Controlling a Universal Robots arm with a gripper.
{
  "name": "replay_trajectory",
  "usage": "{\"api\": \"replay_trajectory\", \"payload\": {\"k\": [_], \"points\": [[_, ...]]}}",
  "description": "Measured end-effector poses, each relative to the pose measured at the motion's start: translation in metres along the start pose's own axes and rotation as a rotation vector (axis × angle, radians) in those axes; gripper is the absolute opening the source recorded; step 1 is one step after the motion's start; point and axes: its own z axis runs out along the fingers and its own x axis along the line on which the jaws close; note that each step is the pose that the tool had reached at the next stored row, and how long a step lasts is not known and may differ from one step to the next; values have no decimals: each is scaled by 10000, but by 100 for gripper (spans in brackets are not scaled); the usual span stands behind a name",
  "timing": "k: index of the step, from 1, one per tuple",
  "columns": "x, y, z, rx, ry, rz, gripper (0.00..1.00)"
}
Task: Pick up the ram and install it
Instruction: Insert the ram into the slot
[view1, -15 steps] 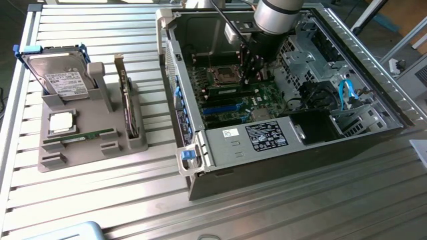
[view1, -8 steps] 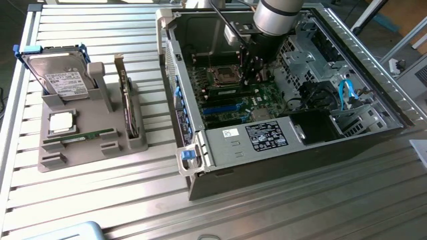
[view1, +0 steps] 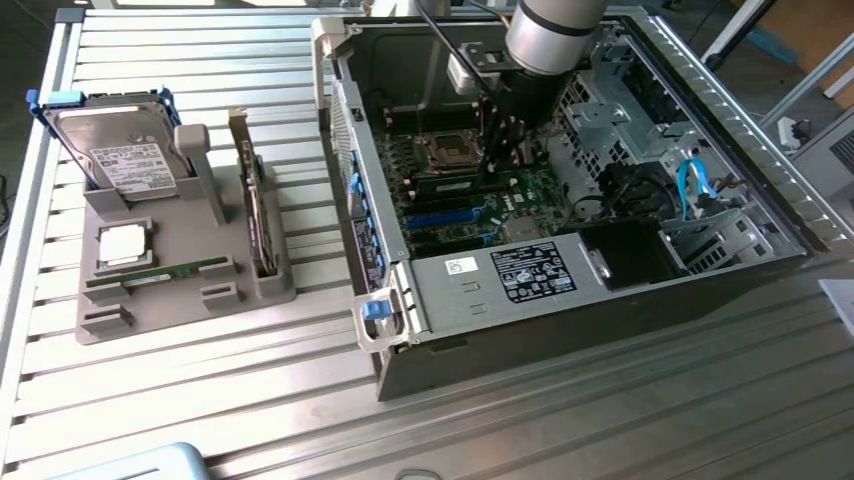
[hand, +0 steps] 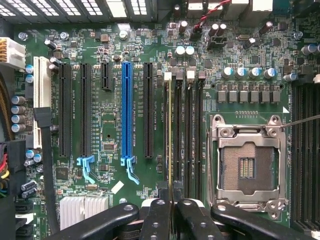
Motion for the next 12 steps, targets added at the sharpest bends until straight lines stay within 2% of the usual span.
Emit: {"api": "replay_trajectory", "payload": {"k": [10,11,12], "points": [[1,0,18,11,-7,0,12],[1,0,18,10,-8,1,13],[1,0,18,8,-6,0,19]]}}
